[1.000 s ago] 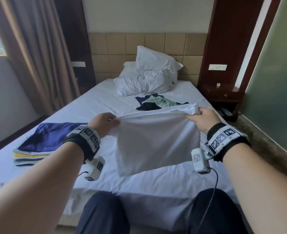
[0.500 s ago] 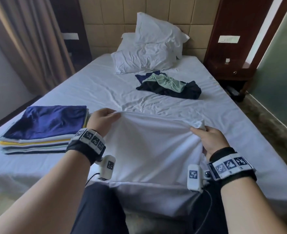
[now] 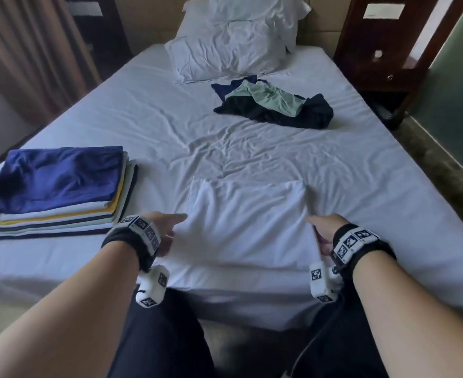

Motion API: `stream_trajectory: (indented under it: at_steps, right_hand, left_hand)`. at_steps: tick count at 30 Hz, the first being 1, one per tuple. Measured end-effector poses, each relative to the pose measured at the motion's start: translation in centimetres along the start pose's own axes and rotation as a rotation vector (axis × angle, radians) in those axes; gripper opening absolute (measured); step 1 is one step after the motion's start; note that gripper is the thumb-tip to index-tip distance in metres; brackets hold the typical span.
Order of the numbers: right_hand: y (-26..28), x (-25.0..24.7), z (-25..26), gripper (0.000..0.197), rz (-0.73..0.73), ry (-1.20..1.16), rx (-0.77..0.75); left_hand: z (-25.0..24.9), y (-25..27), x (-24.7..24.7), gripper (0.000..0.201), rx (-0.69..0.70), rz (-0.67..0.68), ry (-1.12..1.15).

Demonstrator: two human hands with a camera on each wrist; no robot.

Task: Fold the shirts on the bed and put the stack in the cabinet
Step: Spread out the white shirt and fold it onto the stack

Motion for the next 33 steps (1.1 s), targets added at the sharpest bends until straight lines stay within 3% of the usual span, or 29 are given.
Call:
stream_trajectory:
  at_steps: [3, 6, 10, 14, 17, 19, 23, 28, 30, 33]
  right_hand:
    - [1.6, 0.1, -1.4, 0.037, 0.065, 0.021, 0.051]
    - [3.6, 0.5, -2.8, 0.038, 0.107, 0.133, 0.098]
    - [6.6, 1.5, -3.0, 0.015, 0.240, 0.039, 0.097]
    - [9.6, 2.0, 1.1, 0.008, 0.297, -0.332, -0.054]
    - [12.9, 2.5, 6.4, 0.007, 0.325, -0.607, -0.193]
    - [15.2, 3.6, 9.9, 0.006, 0.363, -0.739, -0.262]
    - [18.4, 8.3, 15.5, 0.014, 0.480, -0.827, -0.317]
    - [18.0, 16.3, 21.2, 0.022, 0.561, -0.844, -0.349]
    - [17.3, 19.0, 24.7, 0.016, 0.553, -0.901, -0.406]
    - [15.9, 22.6, 30.3, 0.019, 0.602, -1.018, -0.487]
  left_hand:
    - [1.9, 3.1, 1.4, 0.045, -0.196, 0.264, 0.038]
    - [3.5, 3.8, 2.3, 0.030, -0.187, 0.294, 0.051]
    - [4.5, 4.7, 2.6, 0.019, -0.024, 0.213, 0.237]
    - [2.0, 7.6, 0.6, 0.028, 0.251, 0.276, 0.679]
    - [-1.0, 11.0, -3.2, 0.017, 0.509, 0.286, 0.991]
    - [-2.2, 13.1, -6.7, 0.005, 0.589, 0.316, 1.131]
    - [-1.9, 14.2, -14.7, 0.010, 0.645, 0.254, 1.186]
    - [-0.9, 12.7, -22.2, 0.009, 0.710, 0.163, 1.156]
    - [-2.1, 12.5, -25.7, 0.005, 0.851, 0.143, 1.144]
    - [-4.2, 12.1, -31.6, 0.032, 1.031, 0.089, 1.171]
Point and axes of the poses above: each hand's wrist, its own y-axis away from the middle knuckle, its own x-axis out of the palm, z = x × y, the point moved 4 cm from there along -y, towards the middle knuckle, and after that the axes turned 7 degrees about z, right-handed, at the moved point
